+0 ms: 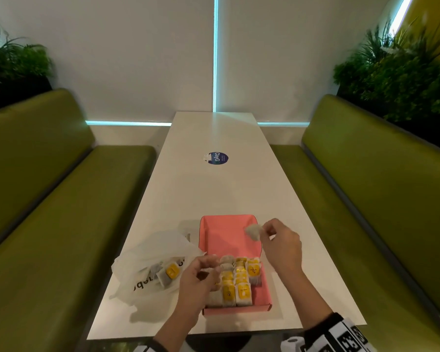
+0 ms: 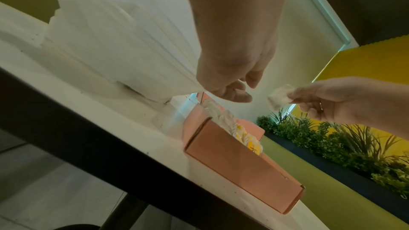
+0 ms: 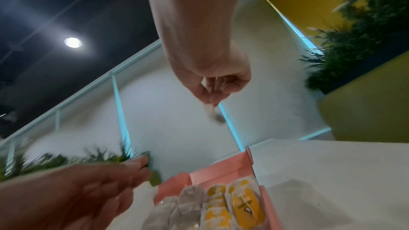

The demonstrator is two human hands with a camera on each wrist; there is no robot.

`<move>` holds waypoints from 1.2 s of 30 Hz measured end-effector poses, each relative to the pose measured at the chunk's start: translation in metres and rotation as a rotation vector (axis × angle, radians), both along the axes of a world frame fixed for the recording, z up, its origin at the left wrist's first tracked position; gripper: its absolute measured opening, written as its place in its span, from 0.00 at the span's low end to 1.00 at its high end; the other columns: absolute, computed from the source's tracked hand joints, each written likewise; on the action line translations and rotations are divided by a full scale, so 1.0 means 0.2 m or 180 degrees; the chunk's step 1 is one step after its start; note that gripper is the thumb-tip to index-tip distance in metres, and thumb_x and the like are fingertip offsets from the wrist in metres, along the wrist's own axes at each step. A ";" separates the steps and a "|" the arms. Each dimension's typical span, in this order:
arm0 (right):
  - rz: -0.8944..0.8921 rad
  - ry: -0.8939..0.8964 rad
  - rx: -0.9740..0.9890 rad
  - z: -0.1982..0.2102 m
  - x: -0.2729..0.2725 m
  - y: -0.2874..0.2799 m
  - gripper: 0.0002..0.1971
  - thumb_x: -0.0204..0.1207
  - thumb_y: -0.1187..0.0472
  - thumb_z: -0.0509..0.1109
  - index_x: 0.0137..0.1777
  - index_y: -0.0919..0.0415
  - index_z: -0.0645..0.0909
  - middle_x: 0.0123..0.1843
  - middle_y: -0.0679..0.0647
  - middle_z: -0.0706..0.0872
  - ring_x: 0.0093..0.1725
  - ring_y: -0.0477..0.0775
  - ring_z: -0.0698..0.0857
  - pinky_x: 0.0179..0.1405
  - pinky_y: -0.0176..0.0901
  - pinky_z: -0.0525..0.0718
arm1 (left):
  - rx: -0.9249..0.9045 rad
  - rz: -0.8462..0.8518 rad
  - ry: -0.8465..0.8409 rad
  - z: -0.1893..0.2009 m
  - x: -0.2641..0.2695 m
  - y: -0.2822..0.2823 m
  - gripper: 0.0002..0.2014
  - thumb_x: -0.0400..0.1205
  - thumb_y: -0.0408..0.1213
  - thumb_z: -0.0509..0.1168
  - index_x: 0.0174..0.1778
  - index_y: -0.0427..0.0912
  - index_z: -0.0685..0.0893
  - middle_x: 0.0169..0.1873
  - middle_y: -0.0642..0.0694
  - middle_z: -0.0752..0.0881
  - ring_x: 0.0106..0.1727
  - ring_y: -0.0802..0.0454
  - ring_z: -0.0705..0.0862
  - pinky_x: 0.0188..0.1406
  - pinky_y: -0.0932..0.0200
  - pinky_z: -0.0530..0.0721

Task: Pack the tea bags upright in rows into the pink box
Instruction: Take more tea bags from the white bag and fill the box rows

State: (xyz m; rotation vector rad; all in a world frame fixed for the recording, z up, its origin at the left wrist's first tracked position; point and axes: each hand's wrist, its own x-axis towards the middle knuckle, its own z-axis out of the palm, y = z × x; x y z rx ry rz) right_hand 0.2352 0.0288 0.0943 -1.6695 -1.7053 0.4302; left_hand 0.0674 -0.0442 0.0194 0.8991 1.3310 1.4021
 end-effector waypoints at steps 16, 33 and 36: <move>0.0743 -0.0455 -0.0763 -0.03 -0.08 -0.06 0.05 0.71 0.57 0.71 0.37 0.53 0.77 0.33 0.45 0.81 0.35 0.47 0.80 0.39 0.41 0.80 | 0.0649 -0.0254 0.1255 0.03 0.05 0.02 0.11 0.73 0.36 0.74 0.48 0.56 0.86 0.43 0.61 0.87 0.43 0.62 0.84 0.43 0.68 0.81; 0.1351 0.0791 -0.0707 -0.02 -0.07 -0.13 0.14 0.65 0.63 0.78 0.41 0.50 0.75 0.51 0.45 0.73 0.39 0.46 0.80 0.35 0.24 0.76 | 0.0272 -0.0167 0.0452 0.09 0.01 0.06 0.12 0.80 0.28 0.66 0.51 0.51 0.86 0.41 0.46 0.88 0.45 0.51 0.85 0.51 0.53 0.83; 0.1559 0.0546 -0.0663 -0.05 -0.07 -0.13 0.17 0.58 0.53 0.81 0.40 0.46 0.75 0.53 0.42 0.71 0.42 0.45 0.81 0.36 0.26 0.76 | 0.0310 -0.0142 0.0427 0.11 0.01 0.06 0.15 0.80 0.26 0.66 0.55 0.52 0.83 0.37 0.44 0.82 0.42 0.52 0.82 0.49 0.49 0.84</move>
